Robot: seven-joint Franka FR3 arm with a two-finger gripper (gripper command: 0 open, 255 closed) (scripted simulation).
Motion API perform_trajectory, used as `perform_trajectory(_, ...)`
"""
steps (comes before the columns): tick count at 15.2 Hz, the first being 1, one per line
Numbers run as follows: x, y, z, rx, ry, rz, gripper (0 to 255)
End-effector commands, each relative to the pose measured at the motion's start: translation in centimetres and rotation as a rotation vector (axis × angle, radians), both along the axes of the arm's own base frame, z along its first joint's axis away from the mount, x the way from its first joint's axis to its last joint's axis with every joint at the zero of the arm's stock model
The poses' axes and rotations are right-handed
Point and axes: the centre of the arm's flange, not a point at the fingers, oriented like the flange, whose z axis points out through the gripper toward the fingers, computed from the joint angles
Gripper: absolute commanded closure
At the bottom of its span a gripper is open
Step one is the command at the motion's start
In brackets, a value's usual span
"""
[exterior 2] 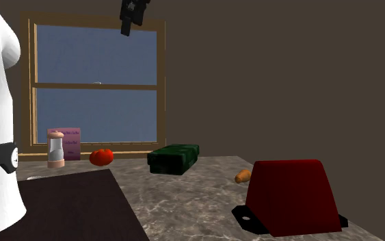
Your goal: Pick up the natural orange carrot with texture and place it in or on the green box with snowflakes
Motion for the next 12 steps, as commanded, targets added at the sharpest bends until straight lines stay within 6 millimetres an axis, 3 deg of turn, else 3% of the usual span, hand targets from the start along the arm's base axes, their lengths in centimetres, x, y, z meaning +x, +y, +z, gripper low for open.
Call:
perform_trajectory(1, 0.0, 0.0, 0.0, 0.0, 0.0, 0.0, 0)
perform_trajectory(12, 9.8, -0.9, -10.5, 0.017, -0.016, 0.059, 0)
